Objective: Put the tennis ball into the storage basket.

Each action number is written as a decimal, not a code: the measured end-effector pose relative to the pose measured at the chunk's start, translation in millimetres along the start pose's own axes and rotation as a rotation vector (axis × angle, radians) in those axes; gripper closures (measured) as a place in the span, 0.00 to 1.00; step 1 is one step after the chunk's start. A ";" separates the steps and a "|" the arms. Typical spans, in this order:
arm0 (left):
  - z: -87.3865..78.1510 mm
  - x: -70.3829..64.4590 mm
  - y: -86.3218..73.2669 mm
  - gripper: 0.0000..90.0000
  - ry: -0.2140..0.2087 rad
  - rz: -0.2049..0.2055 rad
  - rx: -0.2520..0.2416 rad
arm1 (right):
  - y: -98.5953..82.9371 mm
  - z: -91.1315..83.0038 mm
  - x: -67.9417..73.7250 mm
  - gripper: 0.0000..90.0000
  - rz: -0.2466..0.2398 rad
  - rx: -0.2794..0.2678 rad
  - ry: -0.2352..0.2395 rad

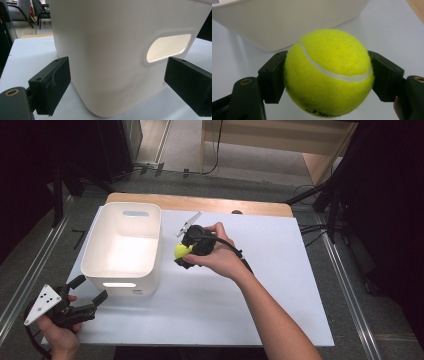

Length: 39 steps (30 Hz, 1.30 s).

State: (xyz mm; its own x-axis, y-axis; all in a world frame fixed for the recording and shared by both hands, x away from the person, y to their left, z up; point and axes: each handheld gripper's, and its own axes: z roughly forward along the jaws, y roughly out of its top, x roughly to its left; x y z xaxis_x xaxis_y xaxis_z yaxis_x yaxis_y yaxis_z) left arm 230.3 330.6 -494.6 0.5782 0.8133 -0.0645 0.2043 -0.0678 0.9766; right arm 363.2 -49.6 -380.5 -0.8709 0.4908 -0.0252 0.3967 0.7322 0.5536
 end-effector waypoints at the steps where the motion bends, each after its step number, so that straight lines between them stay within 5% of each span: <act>1: -0.1 -0.1 0.1 0.08 0.002 0.000 0.002 | 1.4 -0.3 1.3 0.26 0.013 0.003 -0.001; 39: 0.7 -0.7 0.1 0.08 0.001 0.003 0.003 | 48.9 -17.6 15.2 0.26 -0.067 -0.056 0.035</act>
State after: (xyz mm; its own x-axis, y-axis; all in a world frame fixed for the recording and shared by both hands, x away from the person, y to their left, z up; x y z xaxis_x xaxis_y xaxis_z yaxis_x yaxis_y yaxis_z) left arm 230.6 329.6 -494.6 0.5783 0.8135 -0.0614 0.2047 -0.0718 0.9762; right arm 364.3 -14.7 -339.1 -0.9050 0.4239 -0.0351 0.3210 0.7348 0.5975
